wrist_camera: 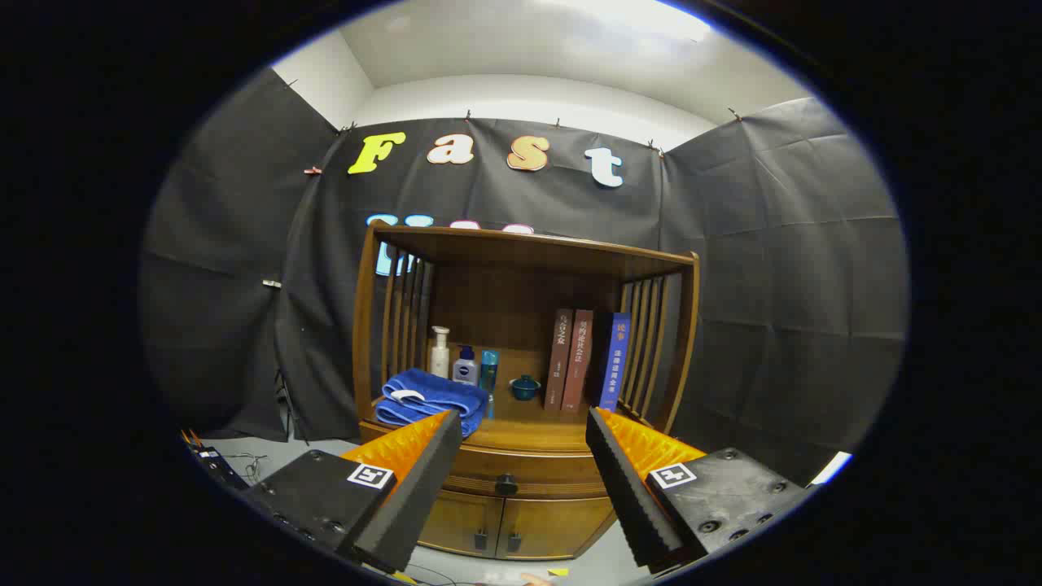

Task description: Pull open the drawer, take out the items inside it, and place them on the countertop above the cabinet.

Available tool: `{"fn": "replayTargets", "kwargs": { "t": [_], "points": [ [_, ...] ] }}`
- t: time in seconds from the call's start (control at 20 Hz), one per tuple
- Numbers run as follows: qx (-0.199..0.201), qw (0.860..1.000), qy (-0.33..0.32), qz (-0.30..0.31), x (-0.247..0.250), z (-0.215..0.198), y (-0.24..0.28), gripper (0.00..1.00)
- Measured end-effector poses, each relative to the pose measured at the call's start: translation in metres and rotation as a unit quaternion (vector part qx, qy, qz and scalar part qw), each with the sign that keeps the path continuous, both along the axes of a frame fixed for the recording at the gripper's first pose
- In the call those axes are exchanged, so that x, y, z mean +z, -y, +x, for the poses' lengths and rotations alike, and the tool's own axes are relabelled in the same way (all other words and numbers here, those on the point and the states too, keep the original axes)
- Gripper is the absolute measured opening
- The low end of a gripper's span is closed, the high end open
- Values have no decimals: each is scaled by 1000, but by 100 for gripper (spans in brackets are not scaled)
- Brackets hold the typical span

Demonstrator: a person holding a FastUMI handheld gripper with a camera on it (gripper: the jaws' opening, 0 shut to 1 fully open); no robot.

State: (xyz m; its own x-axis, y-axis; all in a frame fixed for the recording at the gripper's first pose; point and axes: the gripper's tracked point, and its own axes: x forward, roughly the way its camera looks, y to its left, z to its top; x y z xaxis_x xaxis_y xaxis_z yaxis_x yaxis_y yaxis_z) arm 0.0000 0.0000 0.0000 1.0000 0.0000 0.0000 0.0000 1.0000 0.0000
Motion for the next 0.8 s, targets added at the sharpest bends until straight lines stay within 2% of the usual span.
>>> {"fn": "replayTargets", "kwargs": {
  "t": [0.8],
  "points": [
    [-1,999,9,37,9,19,18,99]
  ]
}}
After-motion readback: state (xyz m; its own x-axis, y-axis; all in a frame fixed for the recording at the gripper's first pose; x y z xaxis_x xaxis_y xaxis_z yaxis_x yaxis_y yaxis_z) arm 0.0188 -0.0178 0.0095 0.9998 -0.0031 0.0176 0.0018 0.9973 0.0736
